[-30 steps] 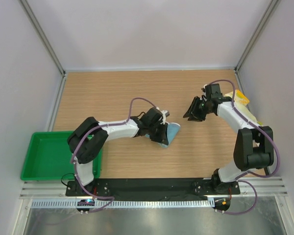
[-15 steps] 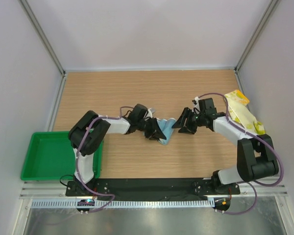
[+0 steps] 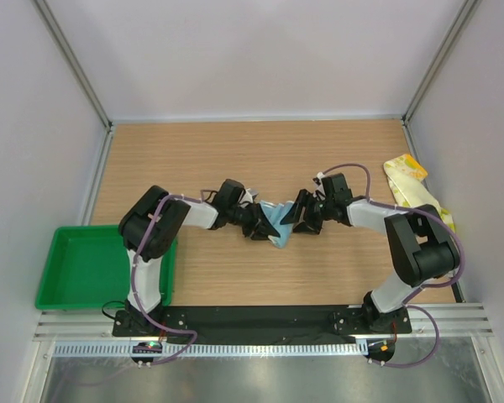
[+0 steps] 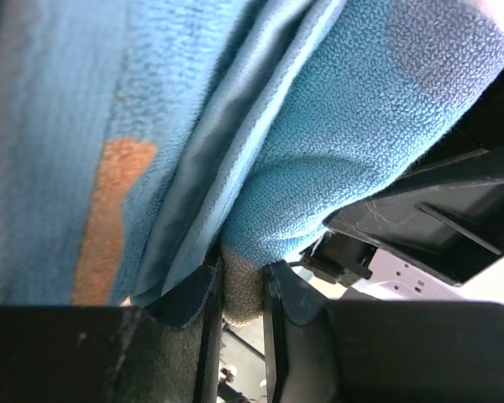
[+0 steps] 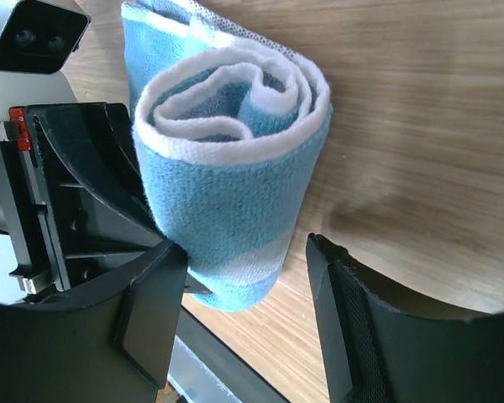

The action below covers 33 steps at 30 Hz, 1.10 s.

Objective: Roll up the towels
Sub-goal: Roll the towel

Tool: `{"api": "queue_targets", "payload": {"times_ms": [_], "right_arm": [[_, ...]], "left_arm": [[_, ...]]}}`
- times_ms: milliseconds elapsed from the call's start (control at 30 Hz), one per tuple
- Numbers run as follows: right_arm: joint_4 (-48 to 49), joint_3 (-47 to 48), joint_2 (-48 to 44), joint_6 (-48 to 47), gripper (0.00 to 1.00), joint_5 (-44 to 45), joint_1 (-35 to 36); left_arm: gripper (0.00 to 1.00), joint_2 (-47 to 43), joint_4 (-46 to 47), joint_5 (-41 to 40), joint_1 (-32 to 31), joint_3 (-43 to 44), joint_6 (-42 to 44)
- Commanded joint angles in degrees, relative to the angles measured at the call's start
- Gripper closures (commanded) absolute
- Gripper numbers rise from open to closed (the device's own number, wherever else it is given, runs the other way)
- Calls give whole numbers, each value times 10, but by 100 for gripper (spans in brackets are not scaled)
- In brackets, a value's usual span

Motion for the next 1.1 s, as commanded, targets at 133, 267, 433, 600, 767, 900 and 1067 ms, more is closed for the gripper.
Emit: {"api": "queue_targets", "payload": {"times_ms": [133,267,433,600,767,900,1067], "right_arm": [[71,0,33,15,38,18,9],[85,0,48,21,49,21,17],[72,8,50,20,64,32,23],[31,28,46,8,67,45,27],[7,41,43,5,68,49,33],[-2,52,46,3,68,54,40],[-18,68,56,2,68,59,52]], "left_arm": [[80,21,-5,18,17,-8,-12],[78,23,-6,20,21,-7,-10],[71,13,-24,14,25,-6,8],[61,-35,-193,-70,24,40,128],[56,-65,-301,-135,24,79,203],[54,-89,-355,-174,23,97,257],[52,-146,-410,-281,8,124,317]]}}
